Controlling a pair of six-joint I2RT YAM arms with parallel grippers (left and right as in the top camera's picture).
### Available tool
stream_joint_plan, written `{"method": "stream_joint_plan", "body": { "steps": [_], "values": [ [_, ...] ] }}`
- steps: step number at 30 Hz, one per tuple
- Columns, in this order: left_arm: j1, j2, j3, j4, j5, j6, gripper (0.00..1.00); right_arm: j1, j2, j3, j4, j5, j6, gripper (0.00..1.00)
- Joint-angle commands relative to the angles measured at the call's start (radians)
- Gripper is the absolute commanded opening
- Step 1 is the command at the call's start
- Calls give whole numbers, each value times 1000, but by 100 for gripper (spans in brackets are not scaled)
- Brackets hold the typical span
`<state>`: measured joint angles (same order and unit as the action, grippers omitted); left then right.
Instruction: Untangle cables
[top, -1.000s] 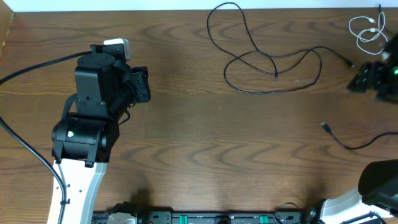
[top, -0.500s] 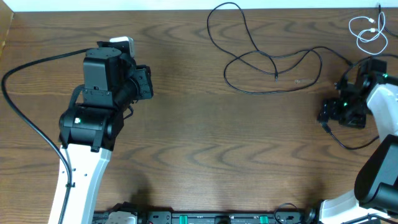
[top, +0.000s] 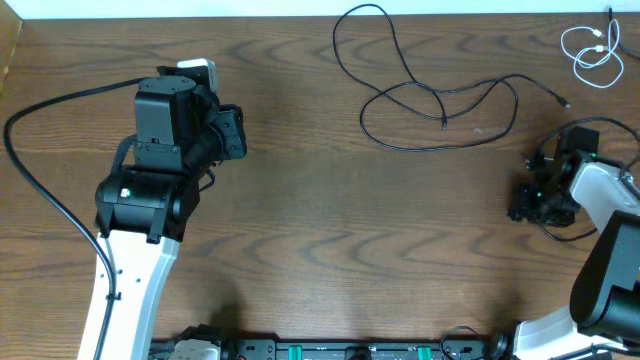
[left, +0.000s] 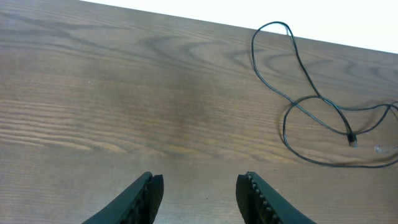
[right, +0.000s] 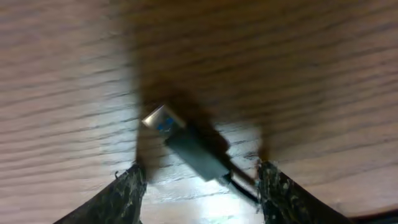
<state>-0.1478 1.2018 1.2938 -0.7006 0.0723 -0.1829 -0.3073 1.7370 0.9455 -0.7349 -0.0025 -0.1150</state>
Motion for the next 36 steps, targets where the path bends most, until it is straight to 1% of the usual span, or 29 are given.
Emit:
{"method": "stream_joint_plan", "body": {
  "steps": [1,3,4,5,7,8,11,14,15,17,22,23,24,26,29,30,33,36],
  "values": [
    [0,1,18,-1,-13,6,44,5,-16,-53,42,27,-6,52],
    [0,1,18,-1,-12,6,44,5,-16,-74,61,27,-6,45],
    [0,1,18,-1,-13,6,44,5,-16,-80,63,27,-6,33],
    [0,1,18,-1,-13,6,44,5,-16,-81,63,29,-6,27],
    [0,1,18,-1,-13,6,44,5,-16,-81,80,38,4,7],
    [0,1,18,-1,-13,6,44,4,-16,-80,94,38,18,2],
    [0,1,18,-1,-13,6,44,-25,-17,-62,170,37,143,1],
    [0,1,18,-1,-13,6,44,-57,-17,-13,203,35,219,1],
    [0,1,17,-1,-13,6,44,-75,-17,32,212,26,235,1],
    [0,1,18,-1,-13,6,44,-97,-17,95,220,4,235,1],
    [0,1,18,3,-13,6,44,-172,-17,348,243,-64,235,1],
    [0,1,17,6,-12,6,44,-185,-17,383,270,-63,235,1],
    [0,1,18,13,-12,6,44,-202,-17,415,335,-63,235,1],
    [0,2,18,18,-13,6,44,-218,-16,420,443,-60,236,1],
    [0,9,18,27,-12,5,44,-236,0,420,595,-24,282,1],
    [0,16,18,28,-12,5,44,-241,23,420,673,12,299,1],
    [0,33,18,28,-10,2,44,-242,86,420,767,152,332,1],
    [0,53,17,28,-8,2,44,-250,159,425,805,244,340,1]
  ]
}}
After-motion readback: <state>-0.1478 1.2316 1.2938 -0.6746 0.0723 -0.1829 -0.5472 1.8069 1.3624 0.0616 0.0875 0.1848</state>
